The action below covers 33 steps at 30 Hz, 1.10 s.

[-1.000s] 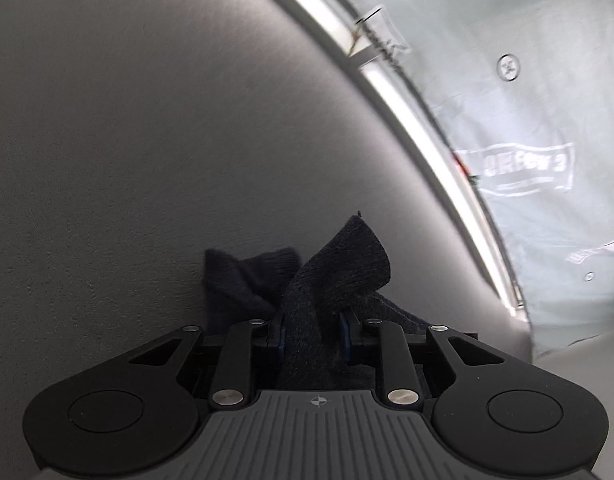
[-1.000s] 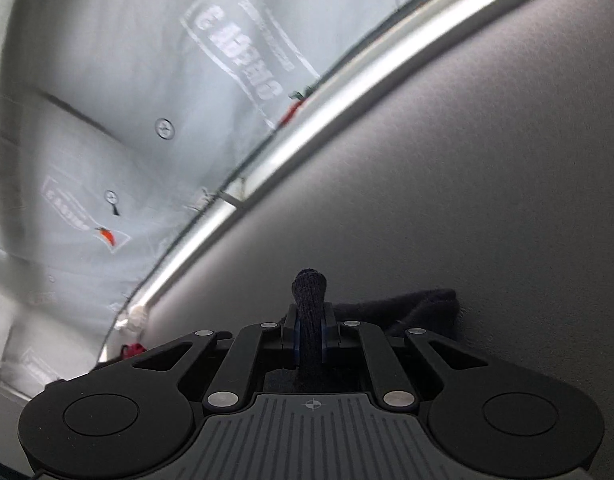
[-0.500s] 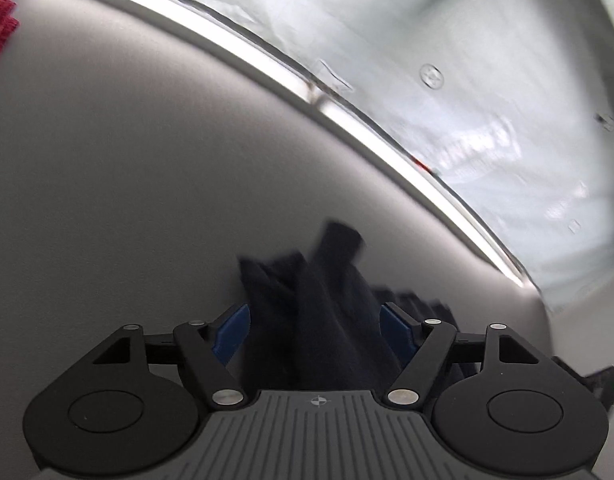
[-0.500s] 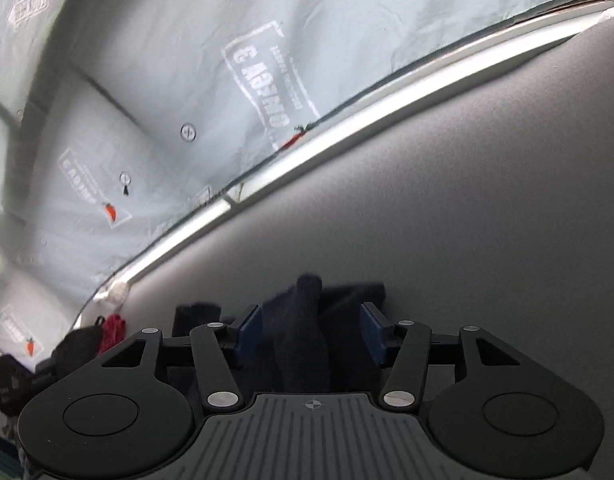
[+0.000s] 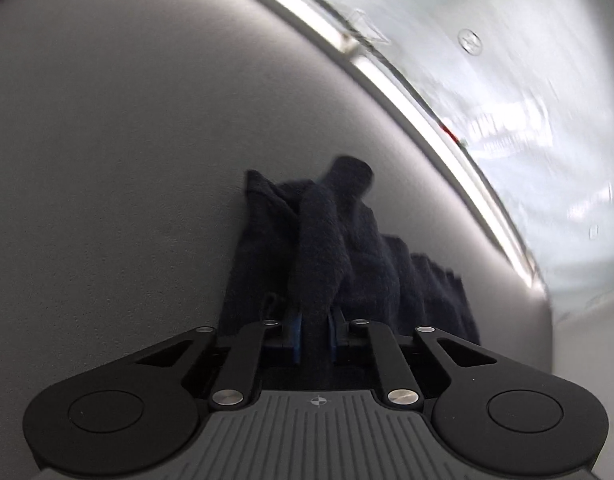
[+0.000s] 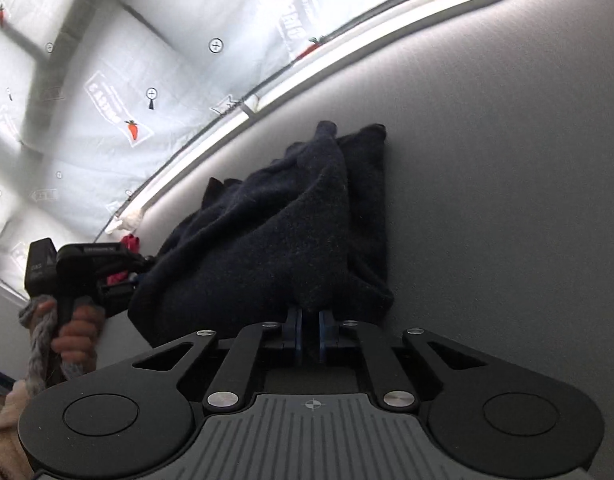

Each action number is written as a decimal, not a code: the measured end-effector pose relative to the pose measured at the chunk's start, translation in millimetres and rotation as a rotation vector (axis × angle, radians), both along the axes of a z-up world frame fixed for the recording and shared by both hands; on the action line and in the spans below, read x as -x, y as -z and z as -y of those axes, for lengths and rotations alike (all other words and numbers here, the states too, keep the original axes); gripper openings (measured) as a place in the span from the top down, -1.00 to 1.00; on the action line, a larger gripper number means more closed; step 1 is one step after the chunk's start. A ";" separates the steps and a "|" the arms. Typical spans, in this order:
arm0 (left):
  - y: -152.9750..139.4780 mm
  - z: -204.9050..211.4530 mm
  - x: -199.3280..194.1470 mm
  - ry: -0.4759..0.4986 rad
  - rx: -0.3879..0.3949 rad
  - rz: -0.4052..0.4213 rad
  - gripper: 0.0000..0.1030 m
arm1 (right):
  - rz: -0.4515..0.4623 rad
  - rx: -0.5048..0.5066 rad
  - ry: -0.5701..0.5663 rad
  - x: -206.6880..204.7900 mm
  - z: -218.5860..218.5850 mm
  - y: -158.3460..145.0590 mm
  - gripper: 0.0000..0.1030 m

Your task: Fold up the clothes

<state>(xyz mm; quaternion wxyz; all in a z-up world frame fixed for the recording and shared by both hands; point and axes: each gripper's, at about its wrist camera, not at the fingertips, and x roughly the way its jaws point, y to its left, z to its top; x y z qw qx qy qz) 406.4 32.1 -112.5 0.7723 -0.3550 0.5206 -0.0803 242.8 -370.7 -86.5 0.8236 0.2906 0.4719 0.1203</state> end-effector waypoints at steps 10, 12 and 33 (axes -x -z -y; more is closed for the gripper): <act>-35.1 -33.5 50.8 -0.064 -0.031 0.135 -0.09 | 0.064 0.084 0.003 -3.9 -3.5 -59.3 0.00; -35.1 -33.9 70.7 -0.024 0.025 0.164 -0.11 | 0.110 0.067 -0.028 -14.9 -13.3 -71.1 -0.08; 24.5 -2.6 106.5 0.009 0.150 0.100 0.11 | 0.049 0.260 -0.455 -137.7 -185.9 -70.3 -0.13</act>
